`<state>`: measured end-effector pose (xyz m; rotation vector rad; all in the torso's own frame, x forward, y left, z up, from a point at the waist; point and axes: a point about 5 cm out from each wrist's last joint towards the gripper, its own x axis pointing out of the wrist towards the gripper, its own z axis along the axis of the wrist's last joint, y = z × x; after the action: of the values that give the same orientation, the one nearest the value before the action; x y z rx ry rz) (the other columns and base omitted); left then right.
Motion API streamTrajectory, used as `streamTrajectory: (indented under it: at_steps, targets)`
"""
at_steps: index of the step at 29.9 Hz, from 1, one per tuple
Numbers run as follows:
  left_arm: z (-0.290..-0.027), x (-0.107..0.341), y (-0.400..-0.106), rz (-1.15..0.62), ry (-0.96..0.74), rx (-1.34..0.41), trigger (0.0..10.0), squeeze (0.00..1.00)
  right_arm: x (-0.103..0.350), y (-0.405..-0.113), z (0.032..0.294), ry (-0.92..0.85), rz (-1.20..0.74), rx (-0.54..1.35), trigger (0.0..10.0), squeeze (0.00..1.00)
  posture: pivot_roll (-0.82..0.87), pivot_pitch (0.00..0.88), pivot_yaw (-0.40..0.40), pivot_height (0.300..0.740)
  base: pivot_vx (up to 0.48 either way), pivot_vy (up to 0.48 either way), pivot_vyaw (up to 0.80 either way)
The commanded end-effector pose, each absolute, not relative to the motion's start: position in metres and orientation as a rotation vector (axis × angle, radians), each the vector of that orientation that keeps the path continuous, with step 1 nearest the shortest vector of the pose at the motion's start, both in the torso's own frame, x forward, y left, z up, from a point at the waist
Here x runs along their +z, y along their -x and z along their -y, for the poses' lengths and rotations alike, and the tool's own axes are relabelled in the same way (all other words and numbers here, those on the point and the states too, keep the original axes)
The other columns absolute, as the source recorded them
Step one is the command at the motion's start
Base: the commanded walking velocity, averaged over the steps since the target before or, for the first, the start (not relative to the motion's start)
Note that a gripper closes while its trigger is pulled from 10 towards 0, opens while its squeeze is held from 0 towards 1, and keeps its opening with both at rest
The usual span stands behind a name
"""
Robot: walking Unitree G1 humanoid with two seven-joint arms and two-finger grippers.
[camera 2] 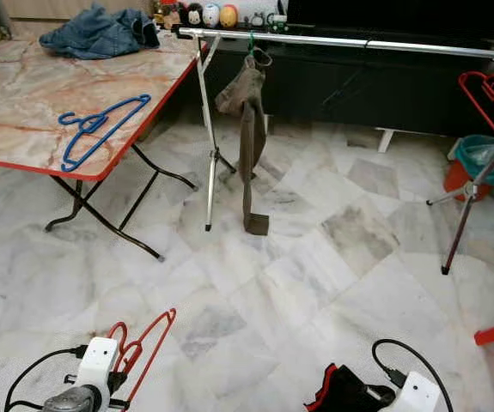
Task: Hang hanger
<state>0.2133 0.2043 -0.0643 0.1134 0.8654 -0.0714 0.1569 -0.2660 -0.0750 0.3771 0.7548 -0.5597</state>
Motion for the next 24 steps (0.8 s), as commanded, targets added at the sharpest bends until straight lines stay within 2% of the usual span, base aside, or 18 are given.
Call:
streamTrajectory:
  at_steps: [1,24]
  targets:
    - [-0.210,-0.068,-0.205,-0.904,-0.122,-0.062,10.0,0.00,-0.075,-0.160,0.261,-0.382,-0.745,-0.546,10.0,0.00,-0.01,0.053,0.021,0.740,0.000,0.311,0.00]
    - [-0.206,-0.068,-0.207,-0.905,-0.137,-0.098,10.0,0.00,-0.076,-0.167,0.249,-0.377,-0.748,-0.480,10.0,0.00,0.00,0.067,0.023,0.740,0.000,0.291,0.00]
